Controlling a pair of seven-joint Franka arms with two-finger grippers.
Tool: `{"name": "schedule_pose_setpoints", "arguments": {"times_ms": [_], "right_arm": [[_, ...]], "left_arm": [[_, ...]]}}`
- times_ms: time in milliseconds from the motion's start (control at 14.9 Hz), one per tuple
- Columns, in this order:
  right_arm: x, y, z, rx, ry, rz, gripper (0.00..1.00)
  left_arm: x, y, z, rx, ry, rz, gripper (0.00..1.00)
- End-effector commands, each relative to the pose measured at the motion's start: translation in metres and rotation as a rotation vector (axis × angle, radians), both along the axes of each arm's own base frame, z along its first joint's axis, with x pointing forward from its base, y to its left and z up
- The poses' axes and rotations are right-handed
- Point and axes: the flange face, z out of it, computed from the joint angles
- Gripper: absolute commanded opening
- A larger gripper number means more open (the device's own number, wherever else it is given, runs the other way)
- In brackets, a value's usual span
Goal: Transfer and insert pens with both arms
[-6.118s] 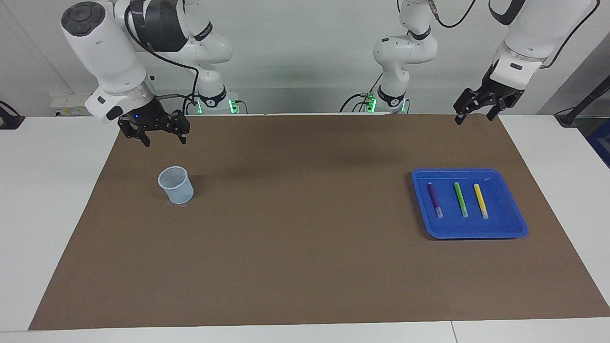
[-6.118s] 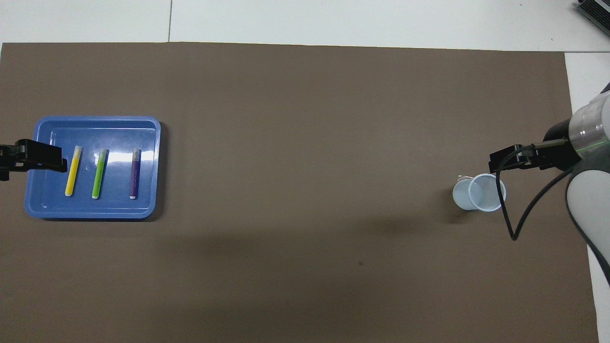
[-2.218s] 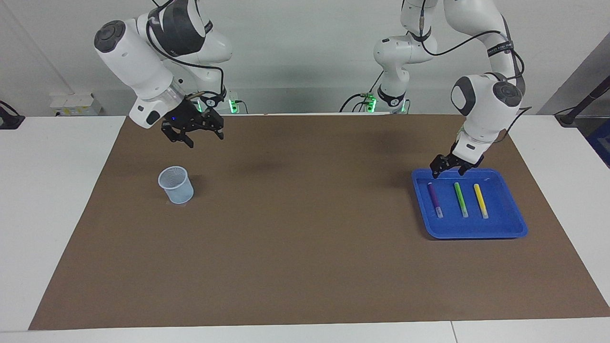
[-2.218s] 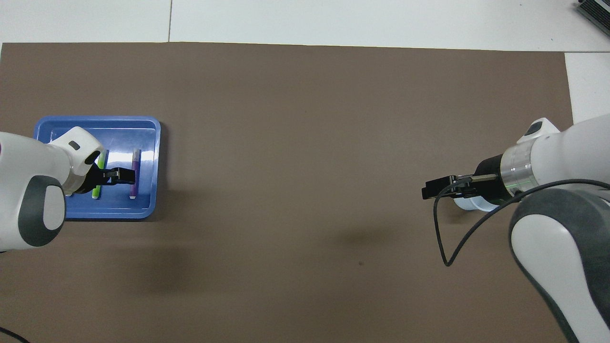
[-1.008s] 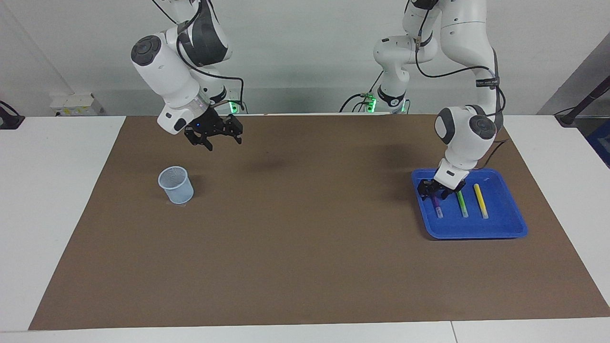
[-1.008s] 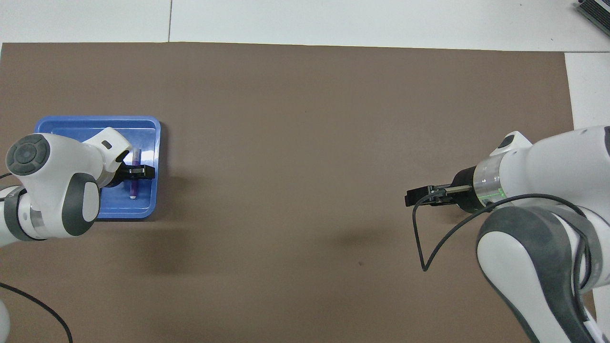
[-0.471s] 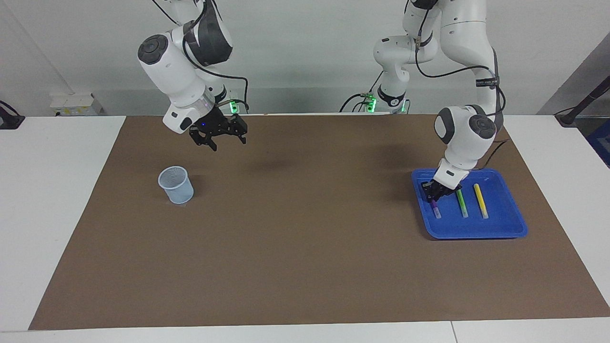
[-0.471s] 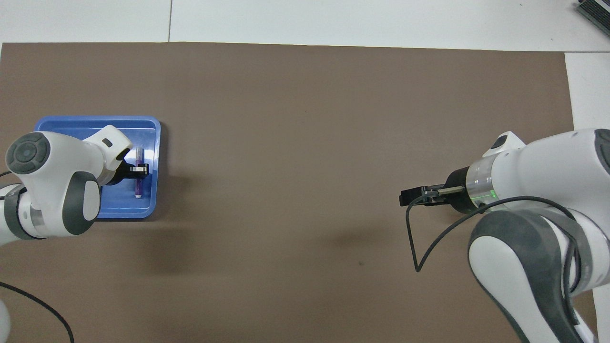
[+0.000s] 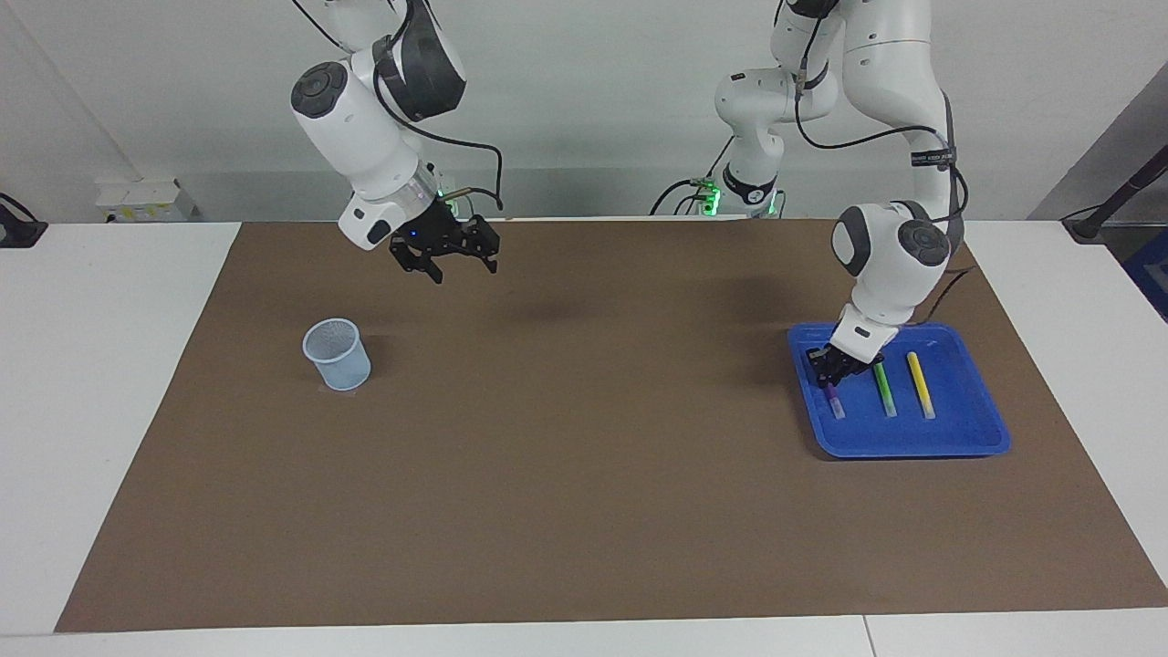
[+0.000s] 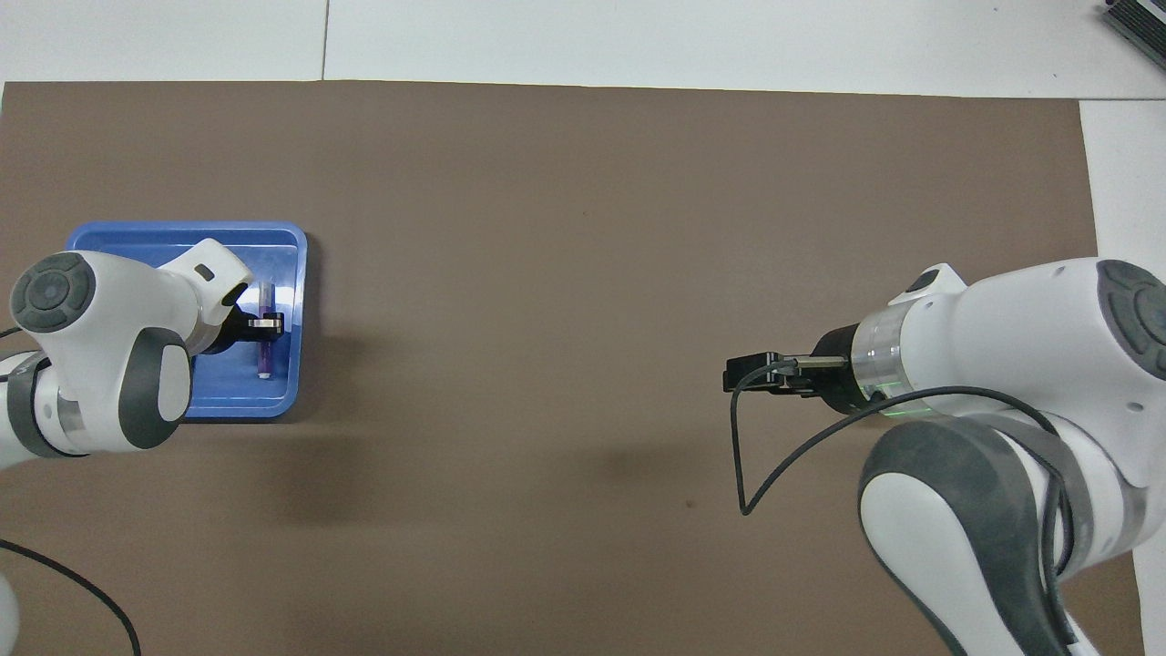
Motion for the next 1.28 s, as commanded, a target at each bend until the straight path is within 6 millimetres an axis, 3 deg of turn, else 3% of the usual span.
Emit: {"name": "schedule_pose_setpoints", "arguments": {"times_ms": [0,202,336,605,739,1210], "right_arm": [[-0.001,0.012,0.003,0.09,-0.023,-0.071,1.0],[0.001,0.019,0.007,0.133,-0.043,-0.12,1.0],[-0.001,0.04,0.004,0.165,-0.043,-0.133,1.0],[0.005,0.068,-0.007,0.205,-0.057,-0.218,1.0],[0.001,0.085,-0.004,0.266,-0.038,-0.284,1.0],[-0.001,0.106,-0.003,0.328,0.01,-0.421,1.0]], "left_arm": [[0.013,0.007,0.02,-0.009,0.054,0.034,0.0],[0.026,0.01,0.071,-0.013,0.131,0.093,0.0],[0.03,0.006,0.098,-0.013,0.154,0.17,0.0],[0.014,-0.008,0.136,-0.053,0.2,0.399,0.0],[0.004,-0.021,0.145,-0.07,0.247,0.522,0.0],[-0.011,-0.066,0.157,-0.271,0.453,0.922,0.0]]}}
